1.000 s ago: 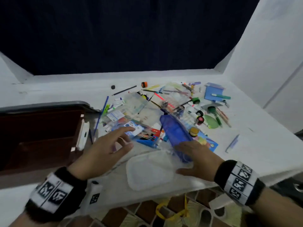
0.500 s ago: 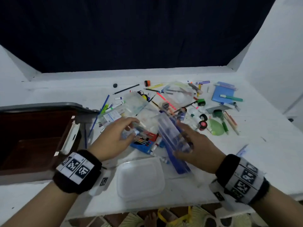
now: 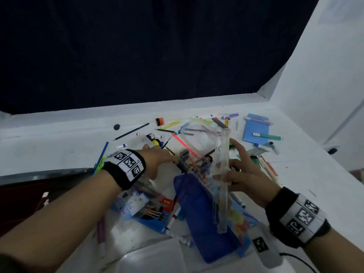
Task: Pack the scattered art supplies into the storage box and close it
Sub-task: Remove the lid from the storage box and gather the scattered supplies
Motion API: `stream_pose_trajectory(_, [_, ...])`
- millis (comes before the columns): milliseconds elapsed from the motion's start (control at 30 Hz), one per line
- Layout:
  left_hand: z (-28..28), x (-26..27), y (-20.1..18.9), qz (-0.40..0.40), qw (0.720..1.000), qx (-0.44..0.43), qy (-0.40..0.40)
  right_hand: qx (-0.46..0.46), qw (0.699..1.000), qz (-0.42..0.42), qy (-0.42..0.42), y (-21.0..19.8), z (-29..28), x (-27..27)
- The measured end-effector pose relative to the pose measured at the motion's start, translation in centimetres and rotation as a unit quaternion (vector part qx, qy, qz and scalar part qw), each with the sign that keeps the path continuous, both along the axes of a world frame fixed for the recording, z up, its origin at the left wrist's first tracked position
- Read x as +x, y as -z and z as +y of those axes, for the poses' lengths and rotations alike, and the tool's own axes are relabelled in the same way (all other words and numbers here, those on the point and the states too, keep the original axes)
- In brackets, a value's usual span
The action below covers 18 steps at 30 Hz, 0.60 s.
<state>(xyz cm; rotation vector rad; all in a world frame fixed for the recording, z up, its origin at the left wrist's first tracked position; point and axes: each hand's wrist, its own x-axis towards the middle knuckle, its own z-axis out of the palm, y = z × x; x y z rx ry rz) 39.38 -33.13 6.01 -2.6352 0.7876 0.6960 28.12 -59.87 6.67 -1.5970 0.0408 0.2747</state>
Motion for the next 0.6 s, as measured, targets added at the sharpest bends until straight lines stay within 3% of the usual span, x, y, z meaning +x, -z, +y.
stream_pose_trajectory(133, [1.1, 1.0, 1.1, 0.009, 1.0, -0.004, 0.028, 0.078, 0.996, 0.045, 0.012, 1.4, 0.1, 1.5])
stream_pose_trajectory(233, [1.5, 0.8, 1.5, -0.023, 0.998, -0.011, 0.059, 0.086, 0.994, 0.062, 0.014, 2.3, 0.6, 2.3])
stream_pose_trajectory(433, [2.3, 0.5, 0.8, -0.085, 0.987, -0.109, 0.08, 0.111, 0.992, 0.058, -0.002, 2.2, 0.2, 2.6])
stream_pose_trajectory(600, [2.5, -1.1, -2.5, -0.123, 0.97, -0.208, 0.008, 0.134, 0.989, 0.054, -0.042, 1.8, -1.3, 1.7])
